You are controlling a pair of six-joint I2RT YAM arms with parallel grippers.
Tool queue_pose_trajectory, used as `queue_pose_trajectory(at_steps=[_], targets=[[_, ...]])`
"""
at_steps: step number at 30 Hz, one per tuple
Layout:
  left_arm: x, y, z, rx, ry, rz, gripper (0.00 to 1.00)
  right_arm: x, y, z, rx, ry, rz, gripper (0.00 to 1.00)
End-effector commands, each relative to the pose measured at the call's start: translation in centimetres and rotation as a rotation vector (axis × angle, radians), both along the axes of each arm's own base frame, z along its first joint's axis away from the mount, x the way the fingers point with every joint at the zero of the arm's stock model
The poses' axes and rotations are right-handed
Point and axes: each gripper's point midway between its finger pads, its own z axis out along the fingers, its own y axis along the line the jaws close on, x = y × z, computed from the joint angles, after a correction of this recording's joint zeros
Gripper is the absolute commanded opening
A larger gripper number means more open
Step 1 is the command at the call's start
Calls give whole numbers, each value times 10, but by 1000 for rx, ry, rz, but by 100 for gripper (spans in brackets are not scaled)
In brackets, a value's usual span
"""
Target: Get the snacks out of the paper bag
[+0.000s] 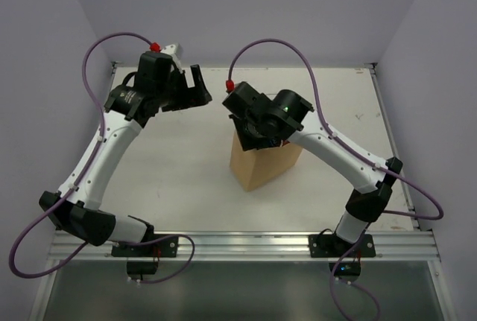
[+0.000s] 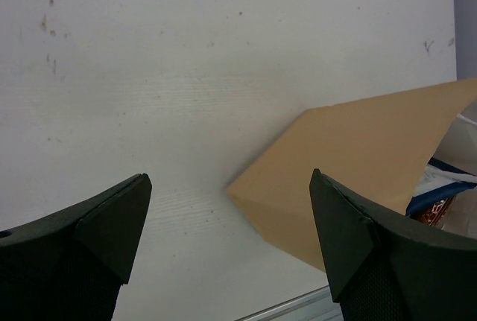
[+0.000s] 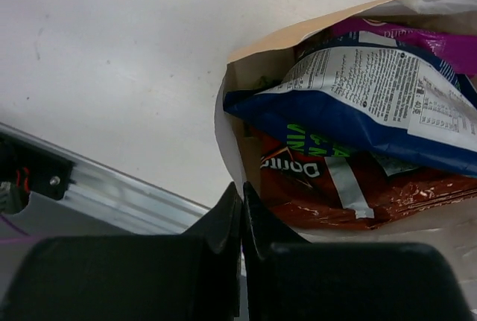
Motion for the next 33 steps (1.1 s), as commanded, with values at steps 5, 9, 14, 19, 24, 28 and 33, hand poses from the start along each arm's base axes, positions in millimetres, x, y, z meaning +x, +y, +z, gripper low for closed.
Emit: queue_pose_trajectory(at_steps=[5,9,14,19,24,28,33], targets=[[-22,-9,25,-37,-71,-144,95,-33,-24,10,5,13,-45,32],[-32,-9,19,-48,-63,-162,95,-29,-24,35,46,-40,-41,72],[-39,-13,10,-73,-51,-185,94,-26,-35,72,85,-104,-52,84],[-38,-21,19,-114,-73,-213,92,-16,-58,90,123,-164,-150,94],[-40,-57,35,-137,-114,-355,91,5,-94,103,118,-253,-315,94],[-52,-90,52,-110,-193,-457,93,22,-125,102,157,-243,-415,93],[-68,-118,48,-98,-197,-558,94,40,-162,90,194,-229,-471,93]])
